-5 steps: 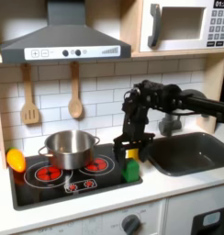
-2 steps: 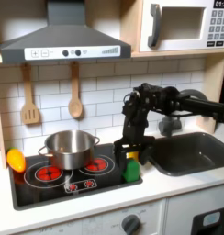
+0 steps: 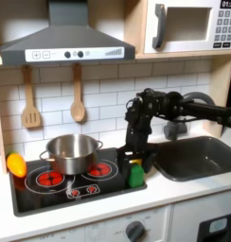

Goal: Reach green block

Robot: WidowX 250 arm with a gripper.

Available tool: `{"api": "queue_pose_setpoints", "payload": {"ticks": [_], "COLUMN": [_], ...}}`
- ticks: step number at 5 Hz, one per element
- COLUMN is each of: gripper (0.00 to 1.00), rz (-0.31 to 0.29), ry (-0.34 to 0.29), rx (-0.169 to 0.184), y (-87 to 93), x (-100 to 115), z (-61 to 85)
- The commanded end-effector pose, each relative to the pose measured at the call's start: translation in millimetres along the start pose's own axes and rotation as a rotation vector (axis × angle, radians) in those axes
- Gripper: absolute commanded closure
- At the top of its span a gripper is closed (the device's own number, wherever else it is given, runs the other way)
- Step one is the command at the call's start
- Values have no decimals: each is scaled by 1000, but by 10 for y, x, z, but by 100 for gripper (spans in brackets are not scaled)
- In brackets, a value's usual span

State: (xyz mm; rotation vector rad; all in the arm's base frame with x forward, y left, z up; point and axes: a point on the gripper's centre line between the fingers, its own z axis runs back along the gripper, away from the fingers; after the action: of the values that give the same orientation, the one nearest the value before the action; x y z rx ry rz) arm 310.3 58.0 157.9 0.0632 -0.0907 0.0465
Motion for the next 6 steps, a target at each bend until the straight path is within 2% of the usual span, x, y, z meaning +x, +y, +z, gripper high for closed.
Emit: {"api": "queue_pose_setpoints", "payload": {"ticks": [1, 3, 4, 5, 6], "gripper": [0, 0, 0, 0, 0], "rz": [17, 3, 9, 7, -3], "ry": [41, 42, 63, 68, 62], "rx": [-2, -7, -11, -33, -29], "y": [27, -15, 6, -13, -38], "x": [-11, -1, -10, -30, -12], "z": [-135, -169, -204, -231, -214]}}
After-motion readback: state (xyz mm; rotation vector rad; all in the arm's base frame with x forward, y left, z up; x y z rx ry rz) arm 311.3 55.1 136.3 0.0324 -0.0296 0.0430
